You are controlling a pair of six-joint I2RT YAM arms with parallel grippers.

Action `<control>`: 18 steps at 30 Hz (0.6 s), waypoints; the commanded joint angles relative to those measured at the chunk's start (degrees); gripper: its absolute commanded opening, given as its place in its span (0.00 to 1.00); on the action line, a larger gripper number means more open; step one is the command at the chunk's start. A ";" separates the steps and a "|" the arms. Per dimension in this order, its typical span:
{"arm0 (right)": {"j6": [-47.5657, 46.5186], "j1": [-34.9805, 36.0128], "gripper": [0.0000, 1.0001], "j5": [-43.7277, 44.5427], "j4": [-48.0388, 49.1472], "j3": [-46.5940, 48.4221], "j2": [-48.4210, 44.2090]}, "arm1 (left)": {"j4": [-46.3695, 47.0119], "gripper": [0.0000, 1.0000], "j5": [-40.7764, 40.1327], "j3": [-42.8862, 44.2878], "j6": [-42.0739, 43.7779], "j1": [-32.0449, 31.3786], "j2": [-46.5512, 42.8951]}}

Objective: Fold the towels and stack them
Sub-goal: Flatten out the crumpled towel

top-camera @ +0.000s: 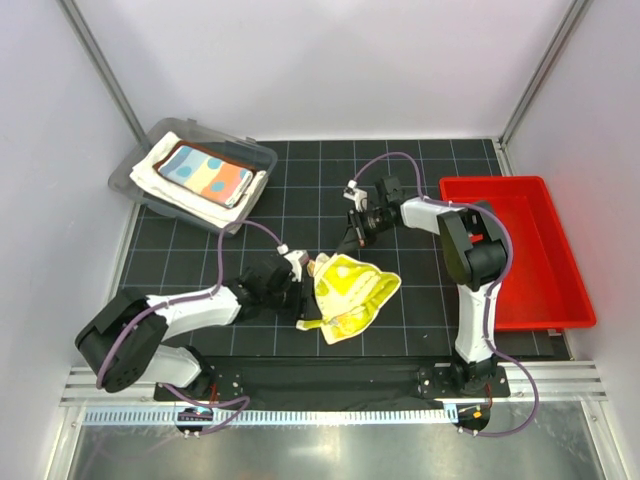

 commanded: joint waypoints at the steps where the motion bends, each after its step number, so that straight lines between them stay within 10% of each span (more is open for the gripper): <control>1: 0.41 -0.52 0.01 2.26 2.31 -0.85 -4.11 | -6.84 0.57 -3.75 -1.15 -1.42 -2.01 1.24; 13: 2.52 -1.84 0.01 3.23 4.25 -2.26 -5.87 | -13.26 0.55 -7.63 -1.59 -2.57 -2.71 -3.78; 18: 4.28 -1.84 0.01 4.11 5.57 -3.75 -7.80 | -12.82 0.24 -7.89 -1.42 -2.13 -2.71 -3.51</control>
